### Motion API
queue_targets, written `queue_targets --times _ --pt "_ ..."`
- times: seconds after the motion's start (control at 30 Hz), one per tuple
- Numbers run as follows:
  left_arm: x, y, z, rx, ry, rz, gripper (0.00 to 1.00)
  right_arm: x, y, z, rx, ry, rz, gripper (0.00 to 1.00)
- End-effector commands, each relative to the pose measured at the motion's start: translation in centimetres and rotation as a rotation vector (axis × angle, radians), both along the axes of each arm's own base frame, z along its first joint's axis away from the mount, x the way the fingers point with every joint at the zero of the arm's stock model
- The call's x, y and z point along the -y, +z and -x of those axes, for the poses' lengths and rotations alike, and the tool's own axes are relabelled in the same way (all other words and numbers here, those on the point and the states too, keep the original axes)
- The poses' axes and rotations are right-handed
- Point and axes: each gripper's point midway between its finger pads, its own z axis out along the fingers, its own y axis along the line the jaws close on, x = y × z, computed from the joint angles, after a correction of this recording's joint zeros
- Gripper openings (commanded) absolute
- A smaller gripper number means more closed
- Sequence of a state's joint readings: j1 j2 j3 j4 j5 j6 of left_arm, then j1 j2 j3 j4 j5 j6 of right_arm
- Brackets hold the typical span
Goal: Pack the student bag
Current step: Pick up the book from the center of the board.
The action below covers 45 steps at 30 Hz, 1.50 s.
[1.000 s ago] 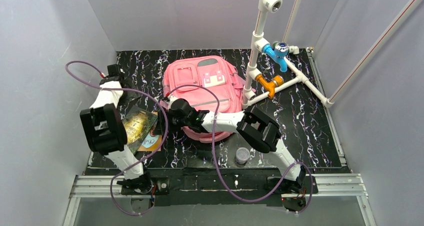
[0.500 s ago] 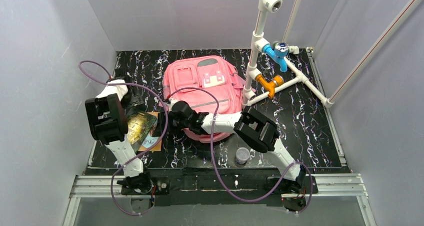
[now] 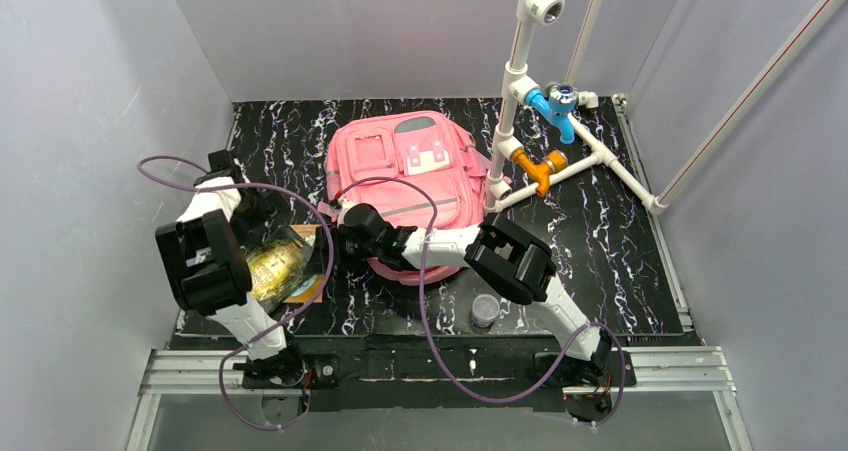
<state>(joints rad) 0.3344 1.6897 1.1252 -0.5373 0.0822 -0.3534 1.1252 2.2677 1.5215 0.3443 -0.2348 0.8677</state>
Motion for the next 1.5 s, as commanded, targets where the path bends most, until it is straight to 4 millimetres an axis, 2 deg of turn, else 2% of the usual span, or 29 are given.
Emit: queue_targets --times 0.0,0.07,0.13,0.3,0.4,0.43,0.5,0.57,0.73,0.93,1.03,1.1,1.3,1.47 --pt "-1.3 5.8 -0.1 0.108 0.047 -0.111 0.98 0.0 -0.2 -0.5 -0.006 -0.02 -0.013 0.82" --pt "-3.5 6.2 0.9 0.074 0.137 -0.202 0.98 0.1 -0.2 -0.4 -0.009 -0.015 -0.014 0.82" --pt "-5.1 5.9 2.8 0.002 0.301 -0.206 0.98 0.1 0.0 -0.5 -0.006 -0.014 -0.016 0.82" --pt "-5.5 5.3 8.2 -0.092 0.568 -0.138 0.98 0.1 0.5 -1.0 -0.004 -0.011 -0.029 0.82" --pt "-5.4 5.0 10.2 -0.062 0.653 -0.156 0.98 0.3 0.9 -1.6 -0.016 -0.032 -0.048 0.82" --pt "-5.3 4.6 10.2 -0.034 0.661 -0.147 0.98 0.4 1.0 -1.9 -0.022 -0.049 -0.053 0.82" --pt "-4.6 3.6 8.9 0.036 0.594 -0.091 0.98 0.6 0.8 -2.4 -0.051 -0.083 -0.056 0.82" --pt "-3.6 2.6 8.0 0.027 0.519 -0.028 0.98 0.3 0.6 -2.7 -0.088 -0.095 -0.066 0.82" --pt "-4.1 1.3 9.4 -0.083 0.512 -0.063 0.98 0.8 -0.3 -3.2 -0.097 -0.136 -0.027 0.81" --pt "-3.1 -0.7 10.0 -0.109 0.525 -0.02 0.98 0.9 -0.5 -3.6 -0.113 -0.158 -0.032 0.79" --pt "-2.9 -1.0 10.1 -0.125 0.519 -0.013 0.98 1.5 -1.5 -4.3 -0.091 -0.195 0.053 0.8" --pt "-3.0 -1.0 10.1 -0.124 0.521 -0.015 0.98 1.7 -1.4 -5.0 -0.052 -0.22 0.085 0.81" --pt "-2.8 -1.3 10.1 -0.135 0.517 -0.004 0.98 0.3 -1.2 -5.0 -0.061 -0.186 0.044 0.8" --pt "-2.8 -1.4 10.2 -0.142 0.516 -0.006 0.98 -1.5 0.9 -4.2 -0.105 -0.131 -0.077 0.72"
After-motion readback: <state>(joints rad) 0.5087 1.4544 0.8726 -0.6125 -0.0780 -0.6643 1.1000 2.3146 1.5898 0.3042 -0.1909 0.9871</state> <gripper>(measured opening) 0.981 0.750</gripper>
